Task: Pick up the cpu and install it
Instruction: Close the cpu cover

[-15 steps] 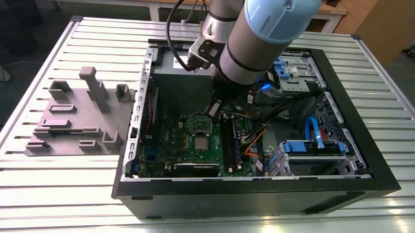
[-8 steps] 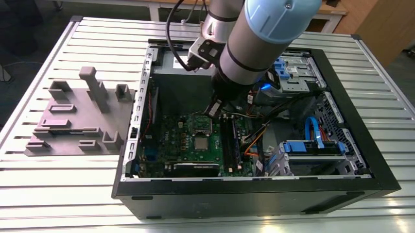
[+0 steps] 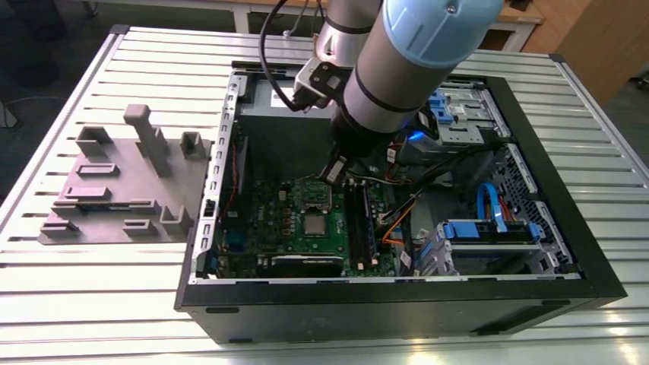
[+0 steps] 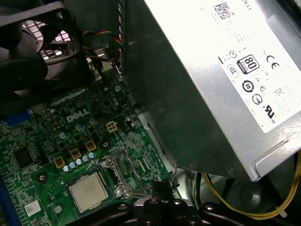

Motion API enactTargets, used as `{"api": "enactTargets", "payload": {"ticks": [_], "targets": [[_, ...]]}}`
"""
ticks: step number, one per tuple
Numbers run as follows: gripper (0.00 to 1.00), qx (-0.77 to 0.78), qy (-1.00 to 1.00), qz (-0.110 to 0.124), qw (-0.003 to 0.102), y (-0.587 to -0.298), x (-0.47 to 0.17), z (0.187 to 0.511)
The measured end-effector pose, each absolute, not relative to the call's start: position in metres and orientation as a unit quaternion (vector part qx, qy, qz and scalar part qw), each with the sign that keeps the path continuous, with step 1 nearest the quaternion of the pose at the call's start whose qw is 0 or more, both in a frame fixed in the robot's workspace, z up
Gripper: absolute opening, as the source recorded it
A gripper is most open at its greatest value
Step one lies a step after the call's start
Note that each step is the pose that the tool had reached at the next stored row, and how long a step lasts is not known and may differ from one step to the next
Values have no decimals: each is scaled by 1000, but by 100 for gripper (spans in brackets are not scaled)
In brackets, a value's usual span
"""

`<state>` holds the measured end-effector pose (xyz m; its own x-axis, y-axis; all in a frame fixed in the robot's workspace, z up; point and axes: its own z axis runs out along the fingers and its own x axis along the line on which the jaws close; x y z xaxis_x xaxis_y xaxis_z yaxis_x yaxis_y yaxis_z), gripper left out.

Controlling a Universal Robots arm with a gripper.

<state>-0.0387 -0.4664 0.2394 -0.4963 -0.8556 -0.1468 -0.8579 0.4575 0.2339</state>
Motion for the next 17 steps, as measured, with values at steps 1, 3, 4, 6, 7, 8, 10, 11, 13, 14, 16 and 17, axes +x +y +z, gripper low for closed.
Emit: {"api": "enactTargets", "payload": {"ticks": [1,3,4,6,7,8,10,11,13,14,16,17], "targets": [[11,-502,854,139,4,-467,-39,239],[11,-502,854,139,4,-467,-39,239],[11,-502,854,139,4,-468,-39,239],[11,-502,854,139,4,-469,-39,239],[11,-502,854,139,4,-469,-39,239],[11,-502,854,139,4,-470,-39,239],[11,-502,854,139,4,-470,-39,239],[11,-502,854,139,4,-470,-39,239],[11,-502,854,139,4,-471,-39,239],[11,-502,854,139,4,-471,-39,239],[11,-502,854,139,4,-471,-39,239],[11,-502,854,139,4,-471,-39,239]]}}
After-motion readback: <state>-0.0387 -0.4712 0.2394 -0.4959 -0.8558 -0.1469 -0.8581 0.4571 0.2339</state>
